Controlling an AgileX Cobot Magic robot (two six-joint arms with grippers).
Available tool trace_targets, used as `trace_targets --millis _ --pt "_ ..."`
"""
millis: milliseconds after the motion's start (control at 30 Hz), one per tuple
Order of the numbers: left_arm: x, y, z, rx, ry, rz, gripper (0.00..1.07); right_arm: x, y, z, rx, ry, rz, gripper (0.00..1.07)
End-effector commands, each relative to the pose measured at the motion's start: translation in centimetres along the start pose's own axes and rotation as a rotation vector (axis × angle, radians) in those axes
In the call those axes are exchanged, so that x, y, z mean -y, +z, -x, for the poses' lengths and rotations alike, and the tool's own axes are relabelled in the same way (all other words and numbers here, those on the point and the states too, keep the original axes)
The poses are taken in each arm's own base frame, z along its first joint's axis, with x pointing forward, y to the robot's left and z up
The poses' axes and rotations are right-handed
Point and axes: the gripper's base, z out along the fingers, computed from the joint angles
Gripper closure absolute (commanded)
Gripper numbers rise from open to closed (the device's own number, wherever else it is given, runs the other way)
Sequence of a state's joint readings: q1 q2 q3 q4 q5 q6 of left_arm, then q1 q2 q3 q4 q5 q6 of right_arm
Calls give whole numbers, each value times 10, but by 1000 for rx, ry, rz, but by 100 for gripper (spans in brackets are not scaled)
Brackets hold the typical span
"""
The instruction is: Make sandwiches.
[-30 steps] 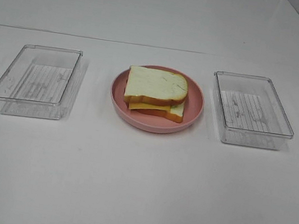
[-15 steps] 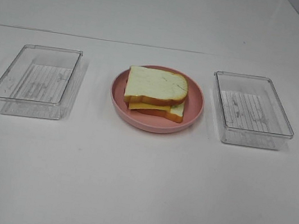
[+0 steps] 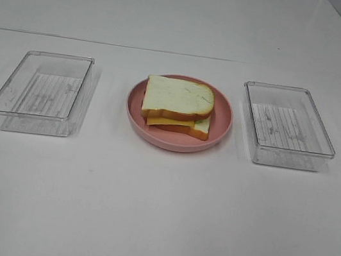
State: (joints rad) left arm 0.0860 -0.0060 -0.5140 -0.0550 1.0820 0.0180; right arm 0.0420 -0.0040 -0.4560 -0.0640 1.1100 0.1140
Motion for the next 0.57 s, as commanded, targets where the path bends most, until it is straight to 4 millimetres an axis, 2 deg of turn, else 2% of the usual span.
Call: trace_targets --millis 33,567 --pt "1 -2 0 18 -4 -4 9 0 -3 -2 38 -1 6 18" --pt "1 -2 0 18 -4 -4 9 0 -3 -2 38 -1 6 18"
